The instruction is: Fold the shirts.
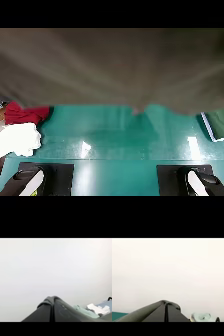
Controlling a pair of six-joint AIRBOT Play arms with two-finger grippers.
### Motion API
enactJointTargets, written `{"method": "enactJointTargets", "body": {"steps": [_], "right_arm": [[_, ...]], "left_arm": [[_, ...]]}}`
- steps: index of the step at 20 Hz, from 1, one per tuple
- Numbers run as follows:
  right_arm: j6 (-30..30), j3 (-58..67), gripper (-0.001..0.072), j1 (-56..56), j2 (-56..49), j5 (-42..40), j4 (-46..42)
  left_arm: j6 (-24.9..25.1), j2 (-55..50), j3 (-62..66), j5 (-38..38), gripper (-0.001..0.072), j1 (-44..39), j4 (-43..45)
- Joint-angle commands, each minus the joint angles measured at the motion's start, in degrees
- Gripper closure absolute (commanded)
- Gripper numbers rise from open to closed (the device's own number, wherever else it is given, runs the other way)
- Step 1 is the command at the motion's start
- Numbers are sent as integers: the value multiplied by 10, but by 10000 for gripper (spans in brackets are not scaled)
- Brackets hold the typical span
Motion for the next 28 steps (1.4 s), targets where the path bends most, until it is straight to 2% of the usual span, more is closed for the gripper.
{"method": "enactJointTargets", "body": {"steps": [1,3,5,9,12,14,16,19,21,24,26,28], "right_arm": [[11,46,699,0,-37,82,-24],[38,36,700,1,-87,134,-11],[49,-16,700,2,-142,176,23],[57,-108,700,46,-291,276,20],[56,-157,699,76,-403,273,18],[54,-160,699,83,-468,231,19],[54,-140,699,83,-521,184,19],[55,-72,699,82,-576,133,18],[55,-29,699,82,-596,108,6],[54,6,699,84,-601,103,-47],[50,2,699,83,-594,135,-47],[25,-42,699,83,-572,175,-50]], "left_arm": [[-12,10,-26,-26,681,0,-20],[-44,8,-104,-52,680,0,42],[-55,-8,-205,-79,680,0,80],[-52,-103,-395,-120,680,0,80],[-47,-215,-472,-108,680,0,82],[-29,-299,-475,-71,680,0,74],[19,-362,-474,-9,680,0,31],[80,-422,-450,60,680,0,-66],[99,-445,-409,84,680,0,-85],[111,-457,-356,84,680,0,-78],[119,-457,-349,67,680,0,-73],[118,-457,-349,20,680,0,-30]]}}
